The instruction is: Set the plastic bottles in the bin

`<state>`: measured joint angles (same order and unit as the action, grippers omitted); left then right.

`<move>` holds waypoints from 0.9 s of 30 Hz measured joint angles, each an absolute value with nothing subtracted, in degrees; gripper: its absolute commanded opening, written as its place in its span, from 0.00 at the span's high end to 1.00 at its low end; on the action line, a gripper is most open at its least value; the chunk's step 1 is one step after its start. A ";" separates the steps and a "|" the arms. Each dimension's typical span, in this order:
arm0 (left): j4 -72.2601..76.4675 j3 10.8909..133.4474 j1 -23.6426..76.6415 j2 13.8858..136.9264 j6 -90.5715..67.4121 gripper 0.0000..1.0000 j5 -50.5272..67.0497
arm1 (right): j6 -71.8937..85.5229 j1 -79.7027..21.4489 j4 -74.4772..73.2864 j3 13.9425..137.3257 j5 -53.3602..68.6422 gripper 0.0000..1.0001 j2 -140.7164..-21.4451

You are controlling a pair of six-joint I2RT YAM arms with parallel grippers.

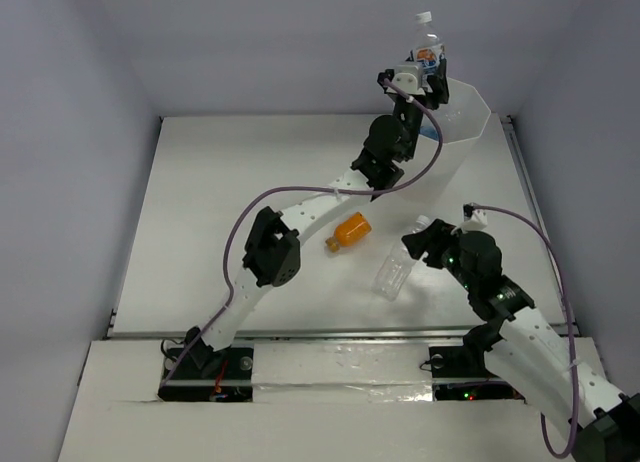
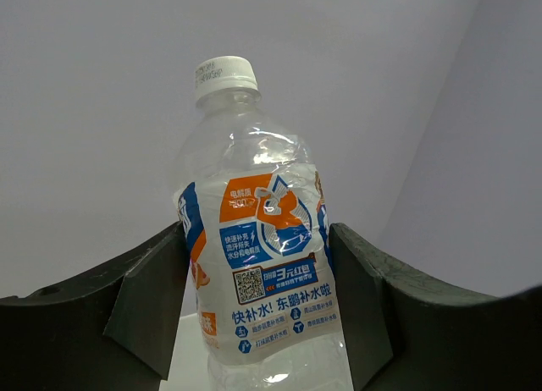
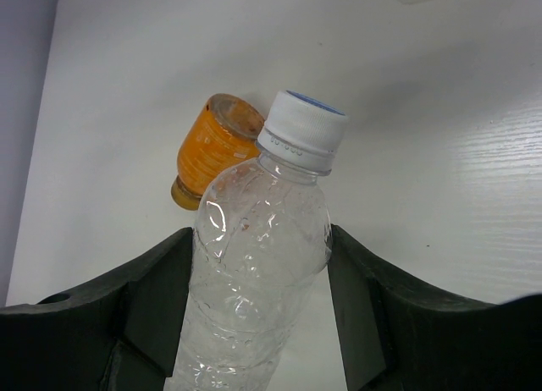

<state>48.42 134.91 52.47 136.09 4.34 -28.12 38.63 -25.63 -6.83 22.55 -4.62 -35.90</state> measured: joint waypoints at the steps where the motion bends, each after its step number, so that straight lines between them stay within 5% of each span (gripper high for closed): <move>1: 48.45 135.13 52.47 136.75 4.62 0.42 -27.92 | 38.39 -25.63 -7.11 22.59 -4.64 0.43 -35.46; 8: 49.54 137.58 52.42 141.75 8.14 0.34 -26.79 | 37.26 -25.63 -9.78 25.21 -4.64 0.43 -32.95; 15: 50.17 138.04 52.40 144.53 11.16 0.02 -26.74 | 36.86 -25.63 -11.64 27.27 -5.34 0.43 -30.52; 21: 52.56 135.90 52.34 143.46 12.10 0.01 -26.70 | 36.71 -25.63 -14.55 28.45 -7.40 0.43 -29.47; 27: 50.68 118.13 52.29 131.22 10.96 0.01 -26.13 | 34.63 -25.63 -16.36 33.12 -12.08 0.44 -29.04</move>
